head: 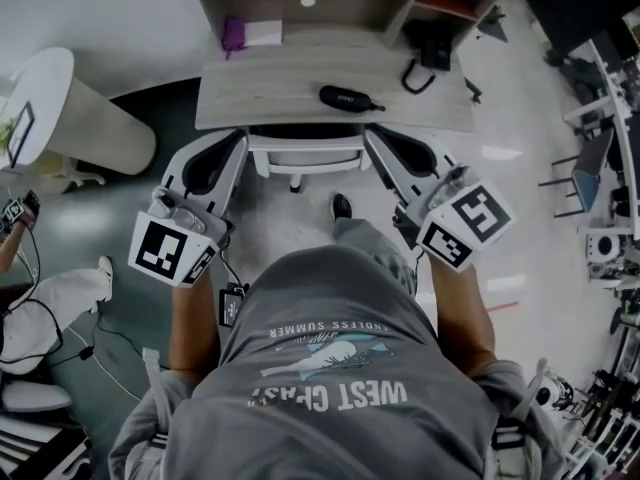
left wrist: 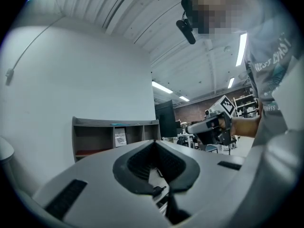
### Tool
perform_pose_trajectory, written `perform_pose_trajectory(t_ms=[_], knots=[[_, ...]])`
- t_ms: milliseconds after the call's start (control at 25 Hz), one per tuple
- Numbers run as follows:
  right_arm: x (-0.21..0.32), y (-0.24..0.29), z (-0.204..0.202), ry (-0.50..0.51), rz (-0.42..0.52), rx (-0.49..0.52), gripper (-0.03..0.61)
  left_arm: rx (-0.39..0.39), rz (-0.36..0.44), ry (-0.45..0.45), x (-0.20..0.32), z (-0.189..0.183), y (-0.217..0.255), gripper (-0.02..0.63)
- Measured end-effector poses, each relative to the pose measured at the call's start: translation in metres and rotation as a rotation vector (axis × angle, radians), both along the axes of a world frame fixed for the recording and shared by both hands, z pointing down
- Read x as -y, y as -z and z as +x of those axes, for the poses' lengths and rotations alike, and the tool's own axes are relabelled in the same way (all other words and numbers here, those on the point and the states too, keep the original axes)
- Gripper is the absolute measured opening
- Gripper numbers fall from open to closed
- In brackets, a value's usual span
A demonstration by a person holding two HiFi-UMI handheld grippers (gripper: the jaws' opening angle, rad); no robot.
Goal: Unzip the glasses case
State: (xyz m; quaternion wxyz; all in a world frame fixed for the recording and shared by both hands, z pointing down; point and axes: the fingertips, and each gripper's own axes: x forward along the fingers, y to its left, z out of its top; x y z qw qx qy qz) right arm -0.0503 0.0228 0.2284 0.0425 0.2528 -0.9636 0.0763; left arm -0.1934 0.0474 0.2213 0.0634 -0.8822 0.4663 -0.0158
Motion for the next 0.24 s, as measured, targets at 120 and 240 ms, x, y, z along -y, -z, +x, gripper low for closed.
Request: perform_pose_trajectory(t_ms=[120,240], knots=[[-0.002,-0.002,0.007,-0.005,-0.003,0.005,0.008,0.002,0.001,-0.003,-0.002,0.005,-0.001,0.000],[-0.005,-0.004,0.012,-0.009,-0.001,0.007,0.007,0.004,0.006,-0.007,-0.005,0.010,-0.002,0.000]])
